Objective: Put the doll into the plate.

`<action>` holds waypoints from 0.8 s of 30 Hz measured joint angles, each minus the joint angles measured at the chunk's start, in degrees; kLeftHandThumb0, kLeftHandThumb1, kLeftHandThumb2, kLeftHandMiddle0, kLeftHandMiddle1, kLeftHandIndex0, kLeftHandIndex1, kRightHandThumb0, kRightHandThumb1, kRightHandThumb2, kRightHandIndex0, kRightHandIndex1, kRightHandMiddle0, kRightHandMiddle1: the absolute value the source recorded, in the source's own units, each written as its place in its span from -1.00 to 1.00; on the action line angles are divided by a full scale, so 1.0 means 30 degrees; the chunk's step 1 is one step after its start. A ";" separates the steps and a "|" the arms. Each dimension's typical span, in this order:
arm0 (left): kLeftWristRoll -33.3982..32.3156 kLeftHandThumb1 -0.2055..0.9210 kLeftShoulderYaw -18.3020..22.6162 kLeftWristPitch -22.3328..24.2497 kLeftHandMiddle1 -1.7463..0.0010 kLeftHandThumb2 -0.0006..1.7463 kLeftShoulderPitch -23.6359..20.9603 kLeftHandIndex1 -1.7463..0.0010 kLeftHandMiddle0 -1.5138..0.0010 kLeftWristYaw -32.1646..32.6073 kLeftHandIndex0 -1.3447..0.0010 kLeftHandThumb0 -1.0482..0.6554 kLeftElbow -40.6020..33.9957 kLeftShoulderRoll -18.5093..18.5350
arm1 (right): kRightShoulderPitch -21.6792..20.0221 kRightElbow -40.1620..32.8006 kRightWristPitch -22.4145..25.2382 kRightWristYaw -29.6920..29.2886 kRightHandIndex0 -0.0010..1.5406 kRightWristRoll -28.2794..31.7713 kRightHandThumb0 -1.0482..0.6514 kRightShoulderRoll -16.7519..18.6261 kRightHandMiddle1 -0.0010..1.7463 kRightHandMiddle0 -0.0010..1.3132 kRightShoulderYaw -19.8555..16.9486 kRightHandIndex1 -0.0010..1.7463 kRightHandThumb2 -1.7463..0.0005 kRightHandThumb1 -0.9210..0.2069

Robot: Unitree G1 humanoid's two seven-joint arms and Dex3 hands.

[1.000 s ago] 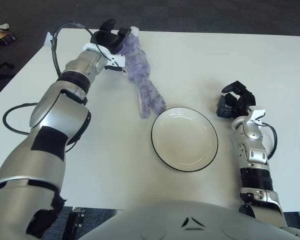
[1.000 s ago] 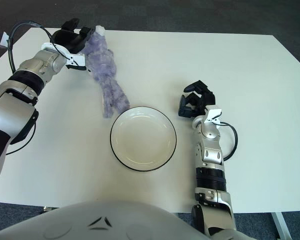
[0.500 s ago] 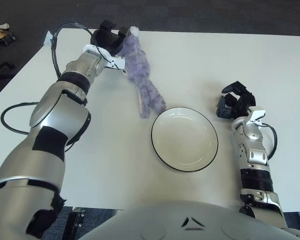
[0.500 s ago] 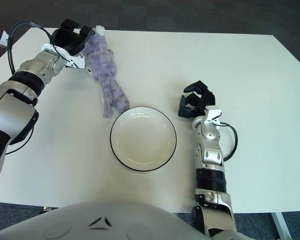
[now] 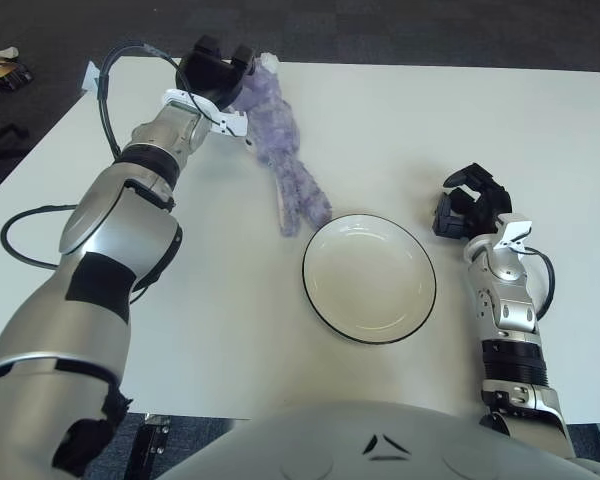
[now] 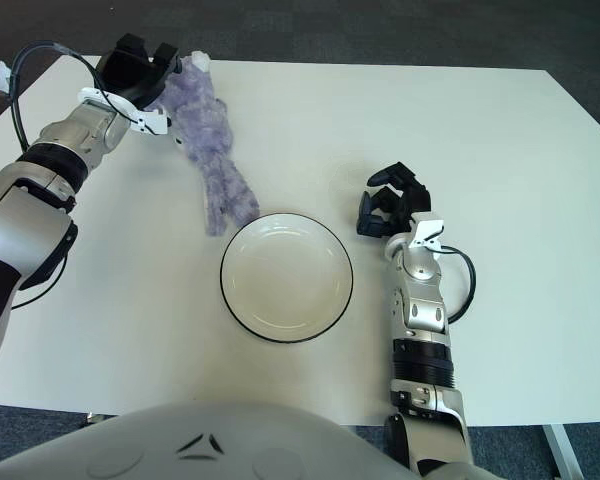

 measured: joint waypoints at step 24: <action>-0.0168 0.12 0.0119 0.0900 -0.32 0.09 0.0103 -0.52 0.59 0.0329 0.81 0.03 0.0028 -0.0132 | 0.0920 -0.2030 0.1122 0.0027 0.03 0.0040 0.22 0.0173 0.83 -0.04 0.0285 1.00 -0.77 0.49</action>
